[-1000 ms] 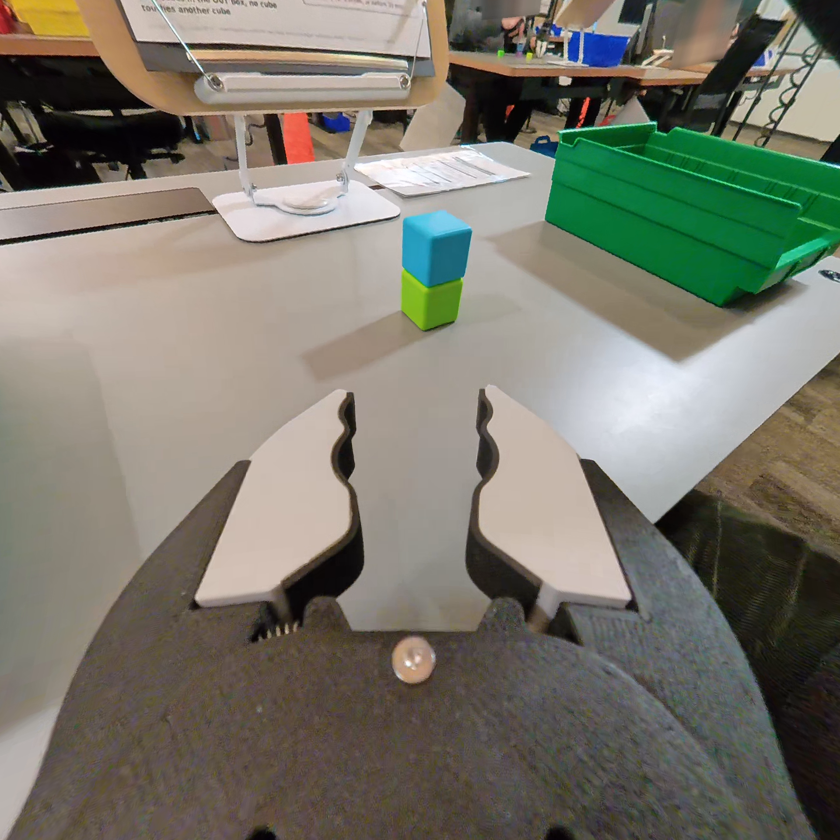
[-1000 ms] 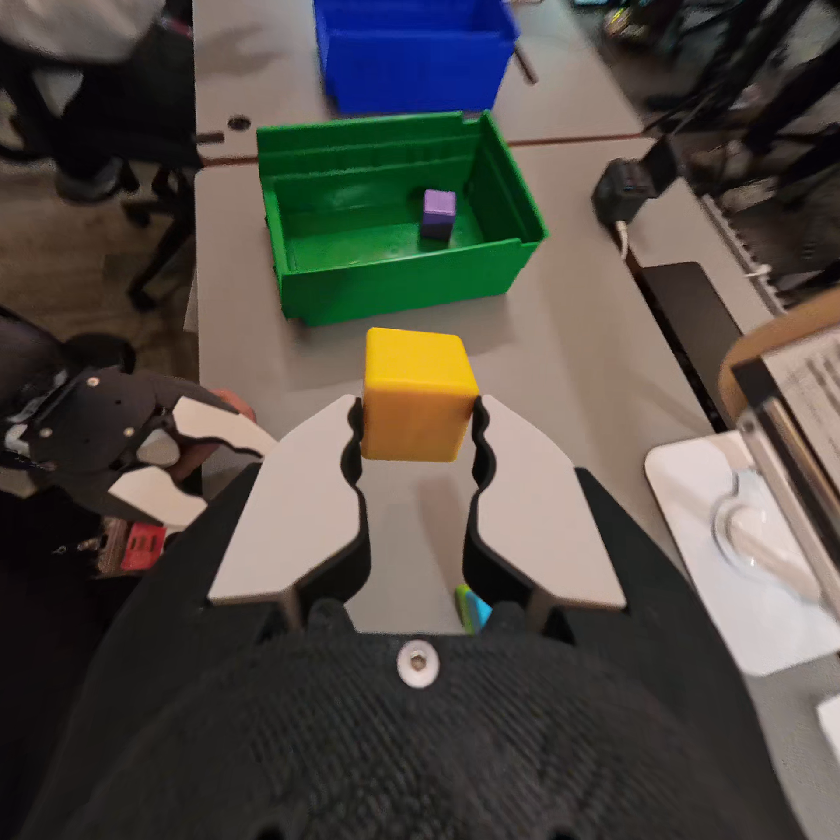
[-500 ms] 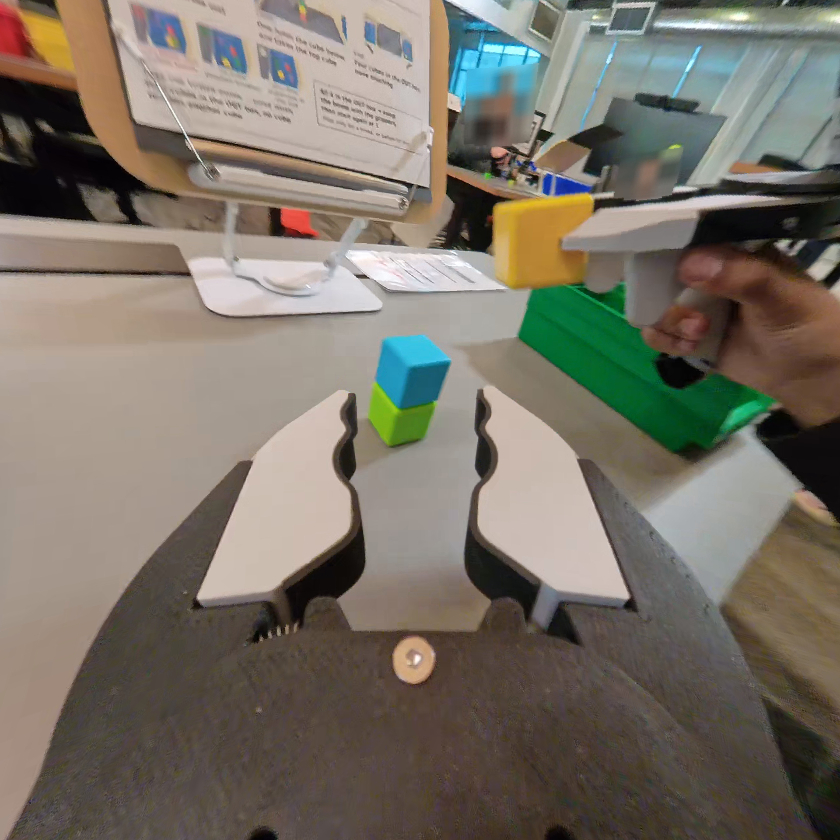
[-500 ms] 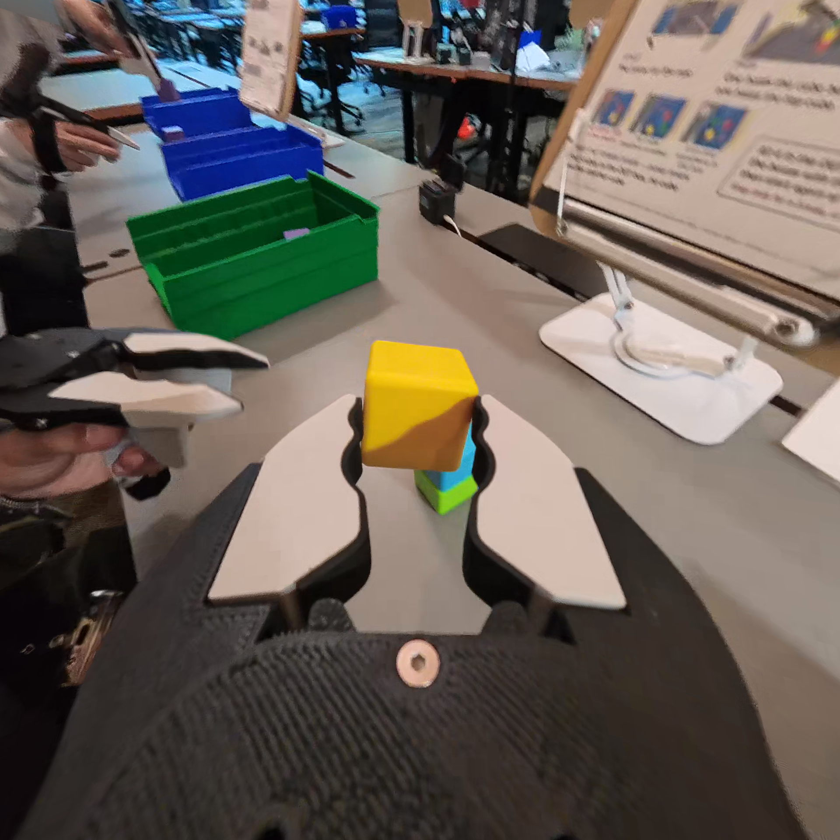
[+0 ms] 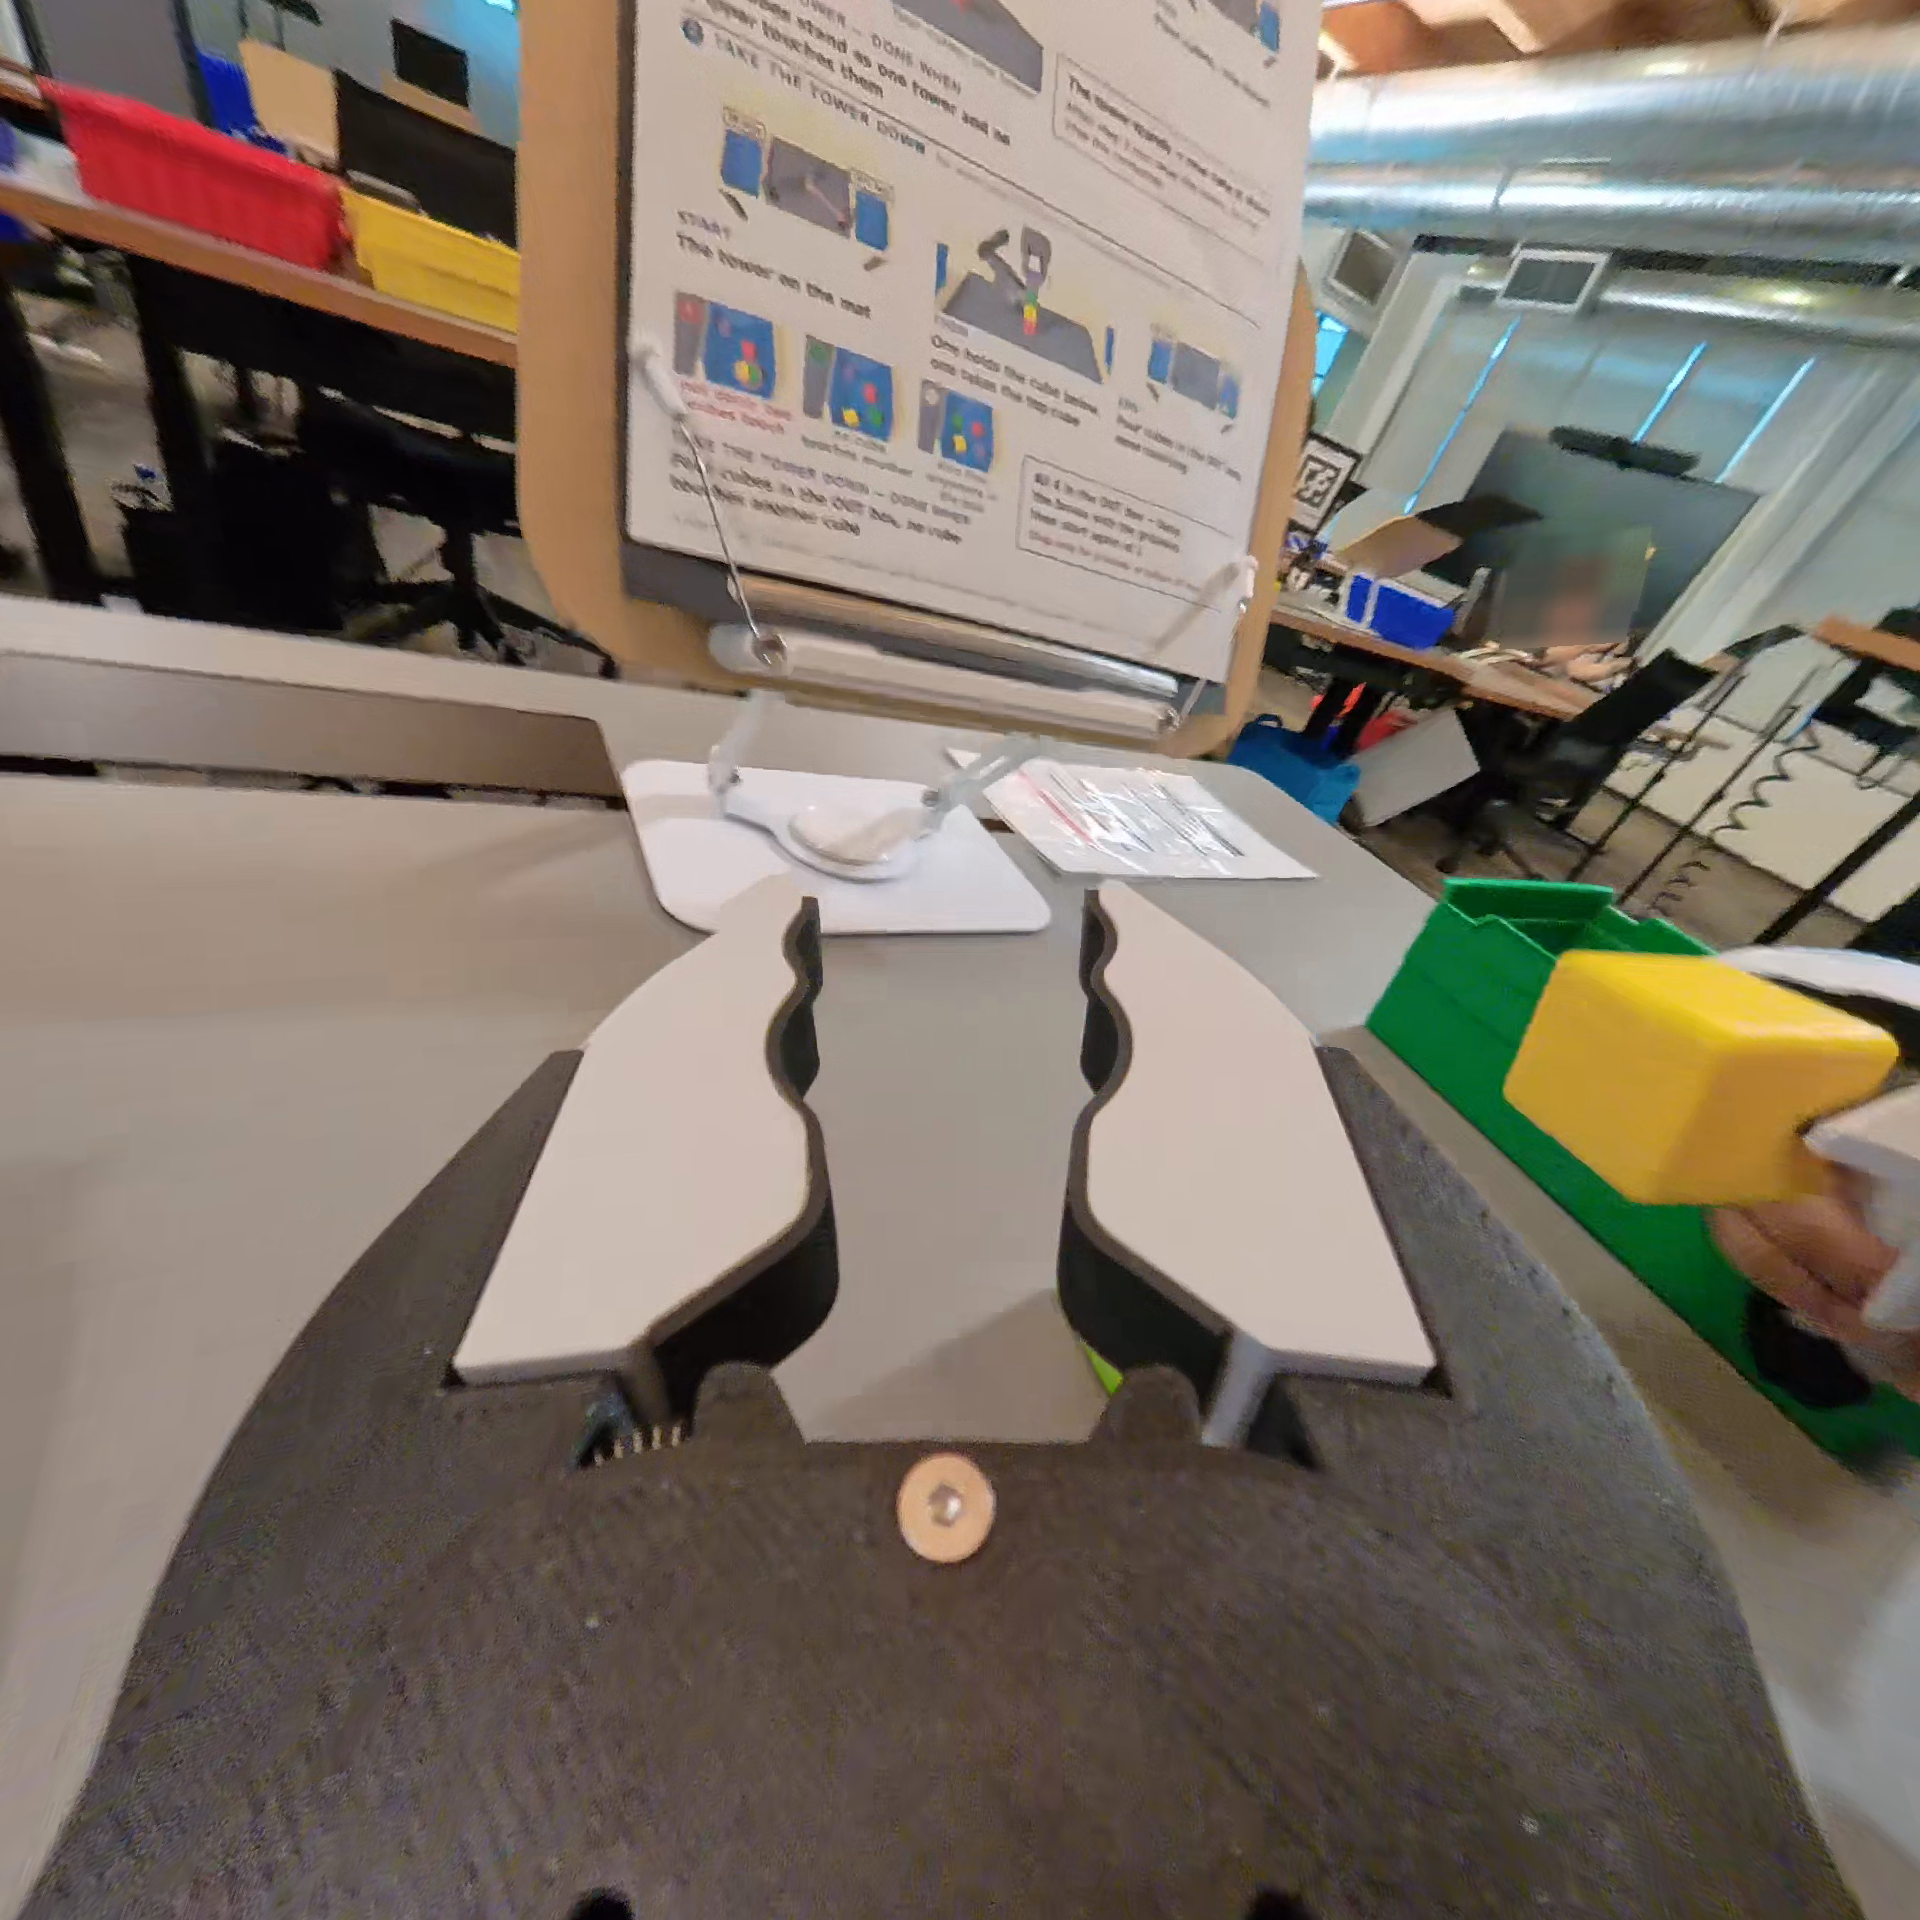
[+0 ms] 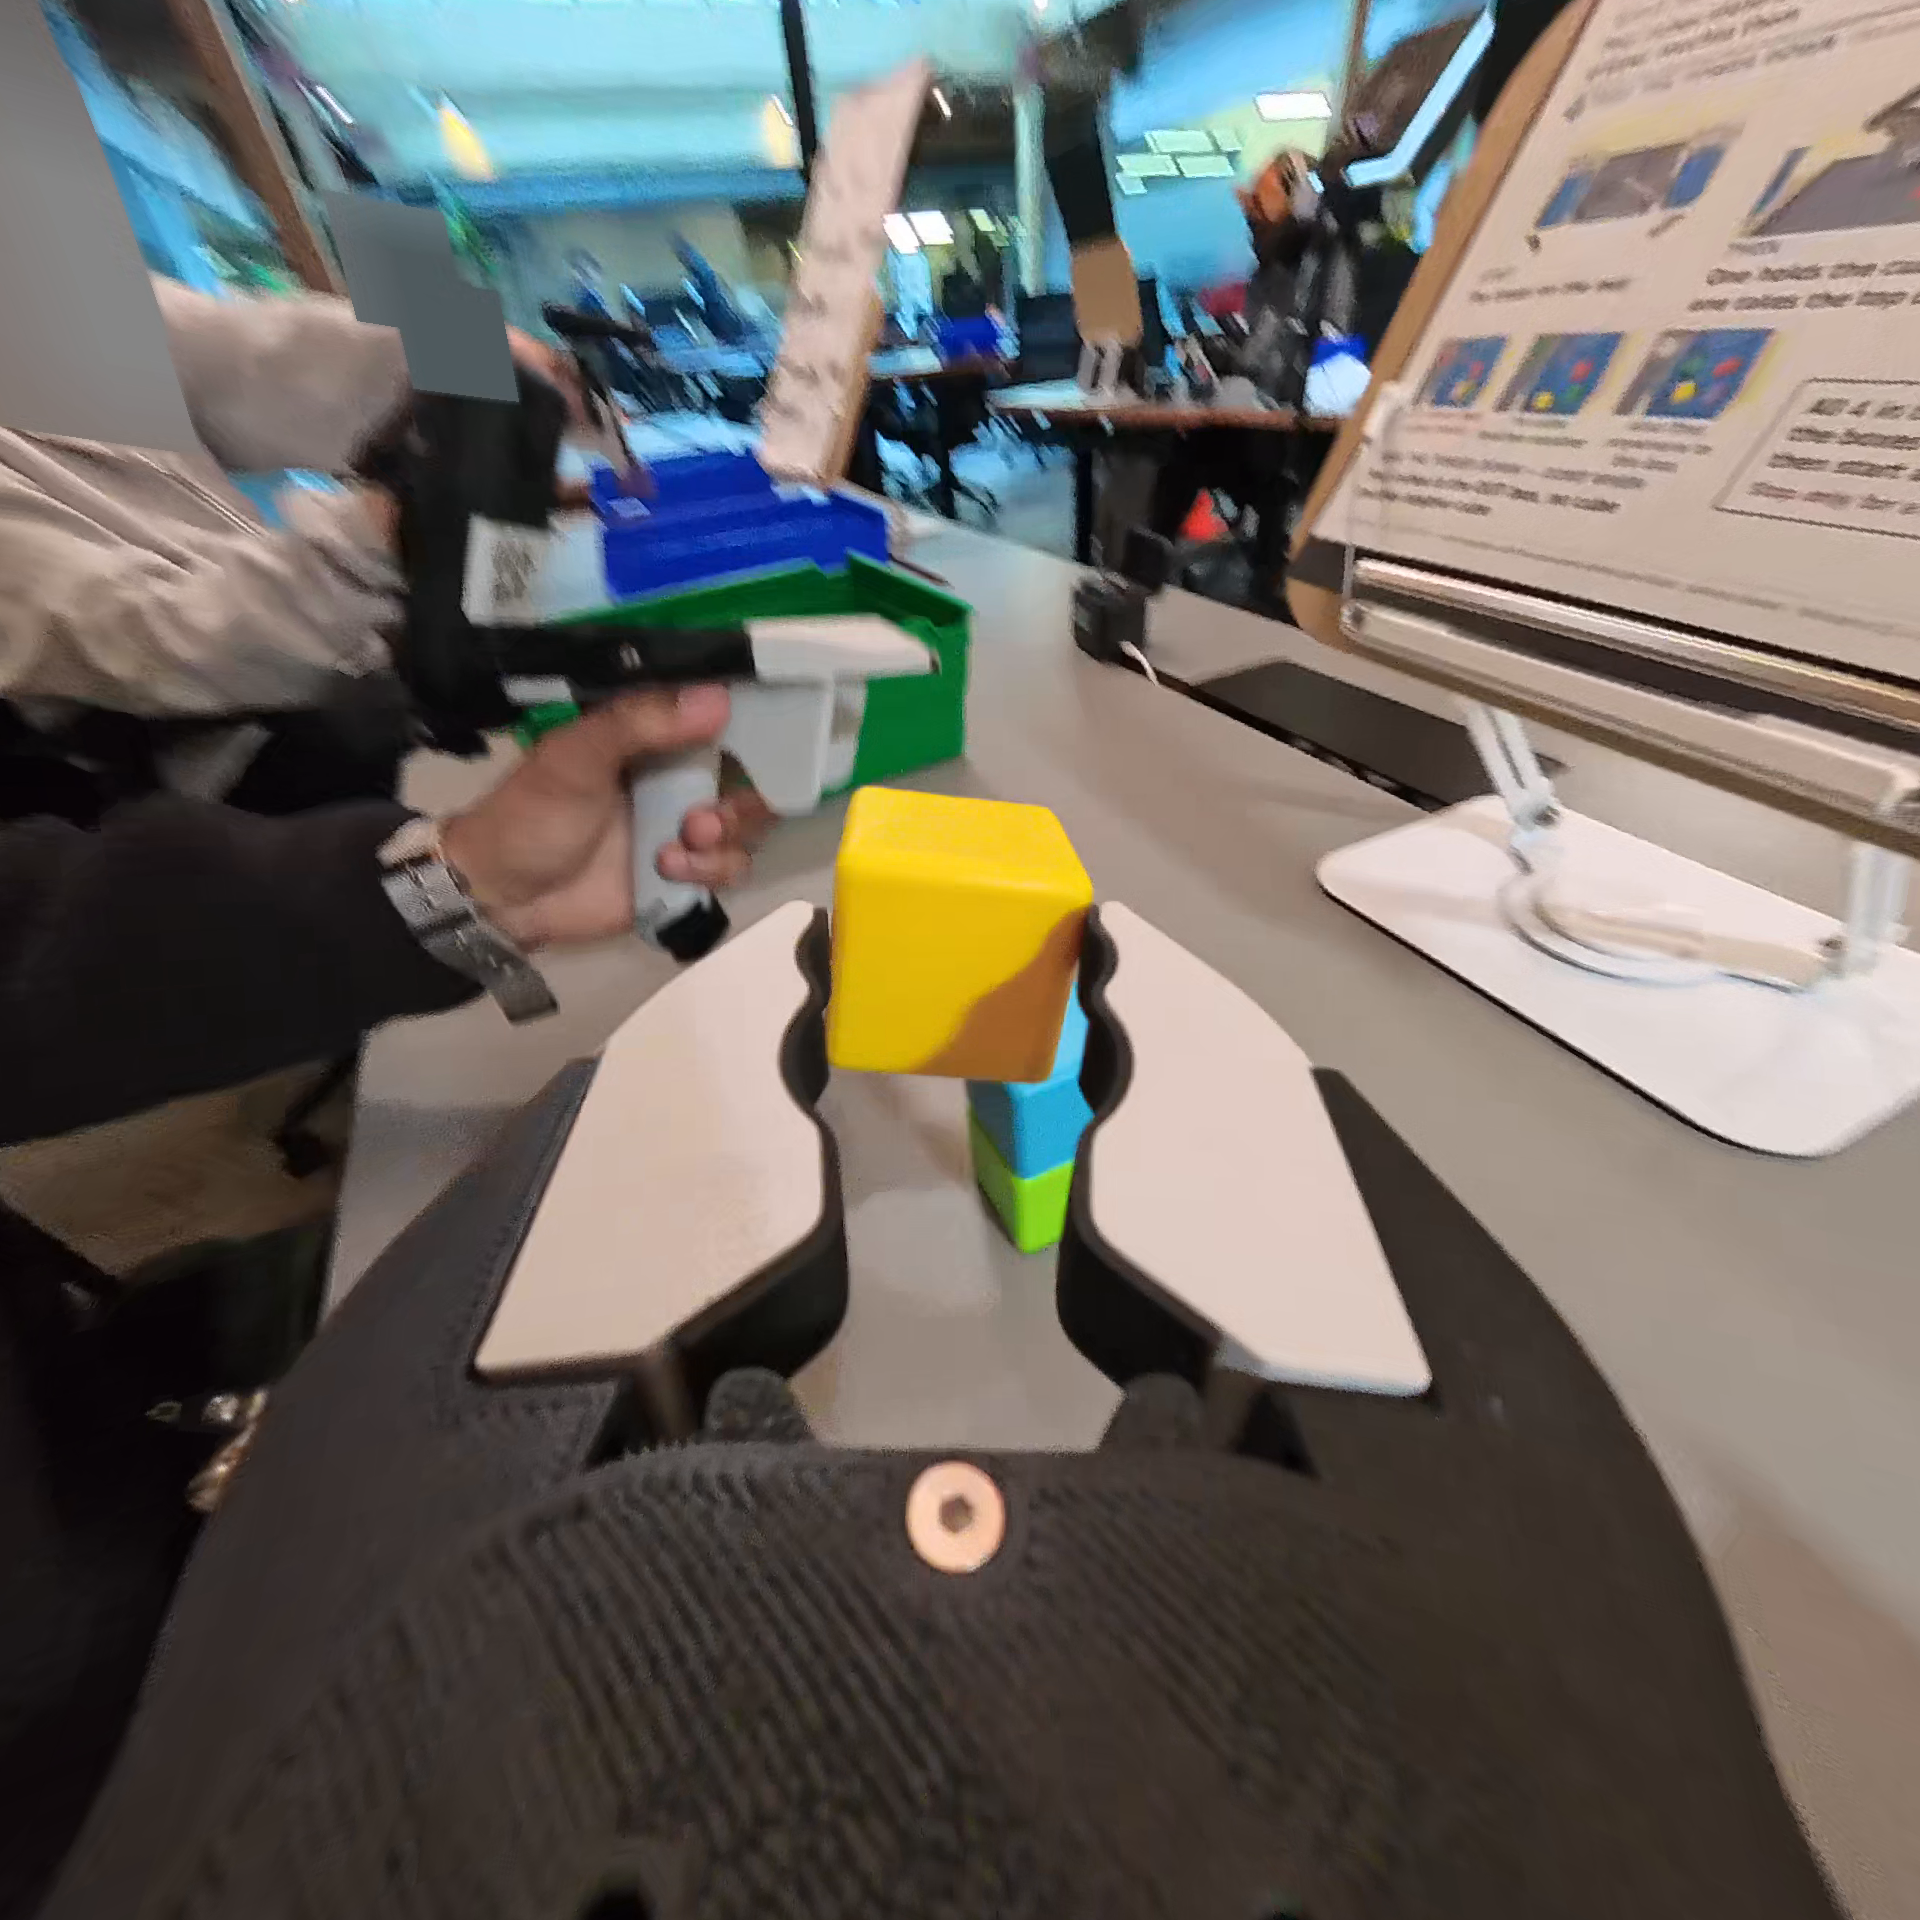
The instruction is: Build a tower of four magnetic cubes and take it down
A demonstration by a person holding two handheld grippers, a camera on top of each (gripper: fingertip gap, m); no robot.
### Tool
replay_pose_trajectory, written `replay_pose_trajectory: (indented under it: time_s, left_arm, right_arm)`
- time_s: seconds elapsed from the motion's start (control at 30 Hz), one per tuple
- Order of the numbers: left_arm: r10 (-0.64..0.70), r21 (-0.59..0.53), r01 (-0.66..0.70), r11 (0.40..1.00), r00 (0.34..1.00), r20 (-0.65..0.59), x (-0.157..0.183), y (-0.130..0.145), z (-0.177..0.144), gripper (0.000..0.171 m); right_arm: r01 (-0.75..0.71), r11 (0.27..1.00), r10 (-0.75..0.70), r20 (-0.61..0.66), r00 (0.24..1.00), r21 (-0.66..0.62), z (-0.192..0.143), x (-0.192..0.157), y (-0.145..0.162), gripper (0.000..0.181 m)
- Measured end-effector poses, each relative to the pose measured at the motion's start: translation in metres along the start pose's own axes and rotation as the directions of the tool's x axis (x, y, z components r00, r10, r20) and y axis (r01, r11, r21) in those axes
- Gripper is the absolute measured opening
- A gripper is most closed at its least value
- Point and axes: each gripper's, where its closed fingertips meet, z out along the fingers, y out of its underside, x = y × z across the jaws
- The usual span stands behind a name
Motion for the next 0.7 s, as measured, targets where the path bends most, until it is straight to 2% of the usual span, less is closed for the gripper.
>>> replay_pose_trajectory:
  time_s: [0.07,0.13,0.2,0.3,0.47,0.6,0.7]
  left_arm:
    - [0.0,-0.019,-0.001,1.0,0.999,-0.036,0.015,0.023,-0.01,0.049]
    - [0.081,-0.073,-0.086,0.994,0.994,-0.07,0.029,0.043,-0.02,0.047]
    - [0.12,-0.098,-0.133,0.986,0.985,-0.123,0.043,0.051,-0.027,0.047]
    - [0.102,-0.111,-0.122,0.986,0.98,-0.171,0.052,0.059,-0.041,0.047]
    - [0.117,-0.138,-0.139,0.981,0.98,-0.159,0.035,0.068,-0.069,0.046]
    - [0.059,-0.122,-0.073,0.99,0.991,-0.117,0.012,0.06,-0.08,0.046]
    - [0.013,-0.111,-0.024,0.994,0.995,-0.101,0.003,0.056,-0.084,0.047]
  right_arm:
    - [-0.044,0.997,0.04,0.068,0.997,0.062,-0.004,0.001,0.002,0.047]
    - [-0.055,0.997,0.049,0.092,0.995,0.057,-0.003,0.01,0.01,0.047]
    - [-0.034,0.999,0.032,0.092,0.995,0.026,0.004,0.019,0.02,0.047]
    - [-0.043,0.999,0.038,0.158,0.987,0.028,0.019,0.025,0.02,0.047]
    - [-0.068,0.993,0.039,0.287,0.957,0.092,0.035,0.021,0.002,0.047]
    - [0.032,0.984,-0.08,0.275,0.958,0.175,0.043,0.025,-0.001,0.047]
    - [0.035,0.981,-0.089,0.285,0.954,0.191,0.044,0.027,0.002,0.047]
